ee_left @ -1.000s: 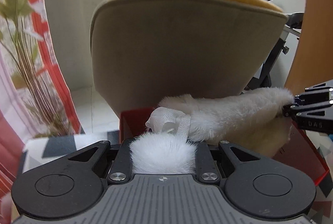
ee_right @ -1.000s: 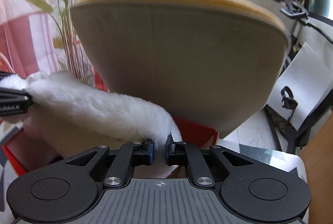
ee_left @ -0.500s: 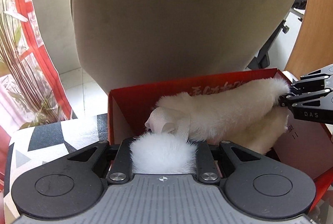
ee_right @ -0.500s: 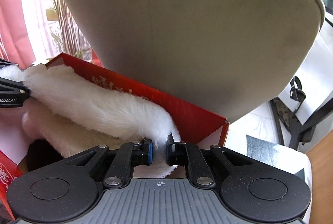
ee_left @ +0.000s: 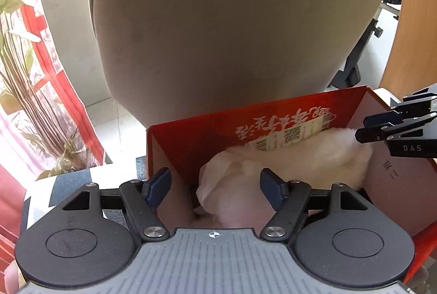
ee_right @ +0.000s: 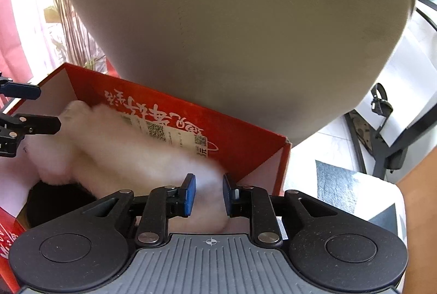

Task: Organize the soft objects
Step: 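Lift the white fur with both grippers and lower it into the red box, then open both grippers and raise them out of the red box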

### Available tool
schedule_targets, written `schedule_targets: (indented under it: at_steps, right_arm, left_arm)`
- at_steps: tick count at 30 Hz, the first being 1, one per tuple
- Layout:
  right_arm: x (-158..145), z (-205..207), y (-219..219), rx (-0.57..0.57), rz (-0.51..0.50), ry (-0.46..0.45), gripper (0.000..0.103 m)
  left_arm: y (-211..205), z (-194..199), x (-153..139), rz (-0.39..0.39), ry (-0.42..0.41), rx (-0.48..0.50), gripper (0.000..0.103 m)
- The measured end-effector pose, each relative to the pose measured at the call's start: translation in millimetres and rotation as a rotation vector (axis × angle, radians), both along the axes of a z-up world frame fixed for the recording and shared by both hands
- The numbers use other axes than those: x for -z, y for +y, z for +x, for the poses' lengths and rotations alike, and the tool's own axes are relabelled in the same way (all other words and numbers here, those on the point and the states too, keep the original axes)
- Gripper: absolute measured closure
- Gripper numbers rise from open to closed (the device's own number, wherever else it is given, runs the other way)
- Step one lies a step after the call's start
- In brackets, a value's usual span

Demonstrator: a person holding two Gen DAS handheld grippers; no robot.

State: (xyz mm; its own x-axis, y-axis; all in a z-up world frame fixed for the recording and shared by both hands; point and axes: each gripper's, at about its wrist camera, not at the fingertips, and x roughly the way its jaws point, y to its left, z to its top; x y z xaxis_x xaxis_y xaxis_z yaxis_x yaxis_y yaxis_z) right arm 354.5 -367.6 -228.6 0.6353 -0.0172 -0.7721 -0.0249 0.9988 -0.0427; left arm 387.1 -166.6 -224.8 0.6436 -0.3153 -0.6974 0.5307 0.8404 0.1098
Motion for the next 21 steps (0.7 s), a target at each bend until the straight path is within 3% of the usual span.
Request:
schedule_targets:
  at_steps: [9, 13, 15, 17, 19, 21]
  right_arm:
    - [-28, -36, -1, 0.026, 0.044, -0.076, 0.081]
    - [-43, -58, 5, 0.047, 0.063, -0.120, 0.075]
    - [-51, -70, 6, 0.072, 0.086, -0.148, 0.062]
    - [-59, -85, 8, 0.086, 0.106, -0.182, 0.045]
    - [-67, -99, 11, 0.088, 0.114, -0.205, 0.036]
    - [-75, -115, 17, 0.089, 0.118, -0.226, 0.023]
  left_arm:
    - [8, -24, -30, -0.031, -0.076, -0.004, 0.029]
    - [20, -43, -45, -0.063, -0.113, -0.006, 0.029]
    - [29, -56, -52, -0.091, -0.116, -0.003, 0.027]
    - [39, -70, -58, -0.110, -0.118, -0.006, 0.019]
    - [49, -85, -63, -0.127, -0.131, -0.023, 0.003]
    - [59, -101, -67, -0.149, -0.144, -0.036, 0.000]
